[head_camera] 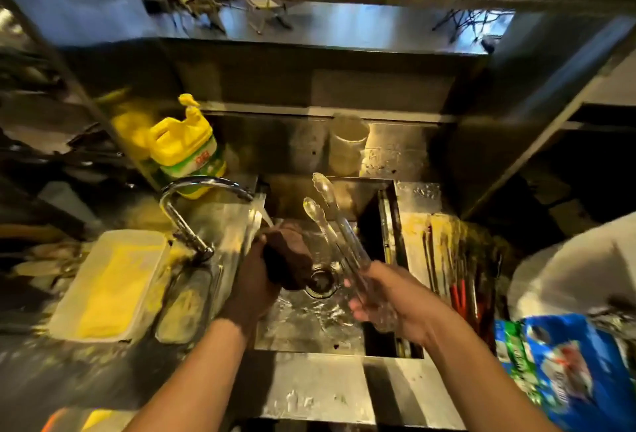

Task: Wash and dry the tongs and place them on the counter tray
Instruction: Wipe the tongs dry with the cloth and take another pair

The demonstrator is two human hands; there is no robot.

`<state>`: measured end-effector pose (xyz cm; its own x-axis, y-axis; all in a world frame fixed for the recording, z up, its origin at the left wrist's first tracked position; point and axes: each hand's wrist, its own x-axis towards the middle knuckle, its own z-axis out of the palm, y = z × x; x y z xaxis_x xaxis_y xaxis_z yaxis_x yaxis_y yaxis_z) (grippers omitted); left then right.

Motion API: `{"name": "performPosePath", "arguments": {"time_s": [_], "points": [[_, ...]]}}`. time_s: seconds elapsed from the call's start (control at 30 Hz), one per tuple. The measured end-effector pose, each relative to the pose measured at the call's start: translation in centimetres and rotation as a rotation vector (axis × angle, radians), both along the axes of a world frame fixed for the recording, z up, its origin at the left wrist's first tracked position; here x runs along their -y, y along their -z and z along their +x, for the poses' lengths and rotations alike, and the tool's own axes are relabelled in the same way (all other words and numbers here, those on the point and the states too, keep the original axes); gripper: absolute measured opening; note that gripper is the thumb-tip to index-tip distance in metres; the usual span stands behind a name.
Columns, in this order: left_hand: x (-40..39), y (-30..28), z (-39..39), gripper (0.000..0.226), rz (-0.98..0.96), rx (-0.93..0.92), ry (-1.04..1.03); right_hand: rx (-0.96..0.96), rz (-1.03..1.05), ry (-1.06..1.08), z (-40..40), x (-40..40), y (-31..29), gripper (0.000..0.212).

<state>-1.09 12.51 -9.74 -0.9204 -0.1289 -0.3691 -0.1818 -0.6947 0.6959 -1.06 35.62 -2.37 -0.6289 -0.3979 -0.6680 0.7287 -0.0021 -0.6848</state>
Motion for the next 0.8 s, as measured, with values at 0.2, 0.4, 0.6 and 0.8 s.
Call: {"name": "performPosePath", "arguments": {"time_s": [0.2,0.4,0.6,0.8], "points": [[3.7,0.8,-1.3,0.043,-0.026,0.232,-0.066,-0.137,0.271,-0.262,0.8,5.3,0.7,0.03],[3.9,0.8,-5.8,0.04,-0.206,0.48,-0.063,-0.256,0.346,-0.399,2.0,7.6,1.0,0.028],[2.6,1.9,-6.6,0.029,-0.217,0.459,0.217,-0.282,0.393,-0.356,1.2,7.8,0.8,0.016],[2.4,2.3,-6.8,0.03,-0.22,0.457,0.196,-0.274,0.449,-0.391,1.3,7.0,1.5,0.013]]}}
